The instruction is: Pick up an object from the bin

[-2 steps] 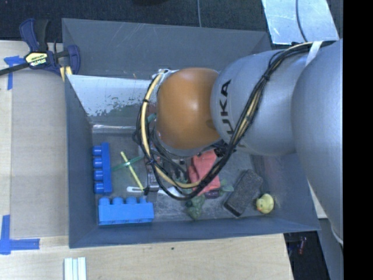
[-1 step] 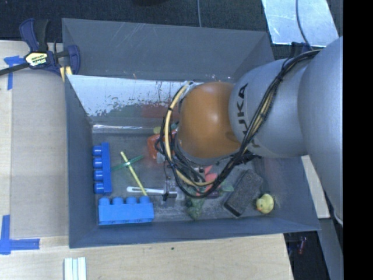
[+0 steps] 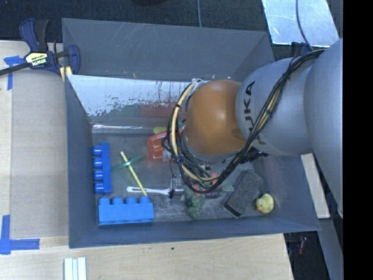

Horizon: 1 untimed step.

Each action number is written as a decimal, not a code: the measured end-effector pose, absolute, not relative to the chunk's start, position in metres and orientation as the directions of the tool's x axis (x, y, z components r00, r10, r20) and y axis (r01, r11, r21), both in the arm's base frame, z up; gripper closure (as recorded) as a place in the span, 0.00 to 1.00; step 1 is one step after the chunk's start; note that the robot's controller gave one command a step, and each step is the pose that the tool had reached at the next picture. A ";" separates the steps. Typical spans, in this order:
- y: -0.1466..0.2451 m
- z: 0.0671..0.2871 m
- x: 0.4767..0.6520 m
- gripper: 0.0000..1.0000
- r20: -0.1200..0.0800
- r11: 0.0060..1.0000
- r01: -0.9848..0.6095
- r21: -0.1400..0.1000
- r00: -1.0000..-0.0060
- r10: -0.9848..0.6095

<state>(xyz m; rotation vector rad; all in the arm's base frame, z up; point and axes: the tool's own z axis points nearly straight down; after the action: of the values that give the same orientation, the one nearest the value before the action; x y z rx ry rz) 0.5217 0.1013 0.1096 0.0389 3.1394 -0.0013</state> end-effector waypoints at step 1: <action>0.042 0.075 0.514 0.00 -0.002 0.998 0.063 0.001 -0.998 0.063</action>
Offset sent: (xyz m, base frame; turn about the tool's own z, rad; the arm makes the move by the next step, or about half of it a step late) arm 0.0035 -0.0602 -0.0354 -0.0108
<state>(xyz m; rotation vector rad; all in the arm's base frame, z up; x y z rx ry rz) 0.5143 0.0420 0.0749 0.0993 3.1380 0.0013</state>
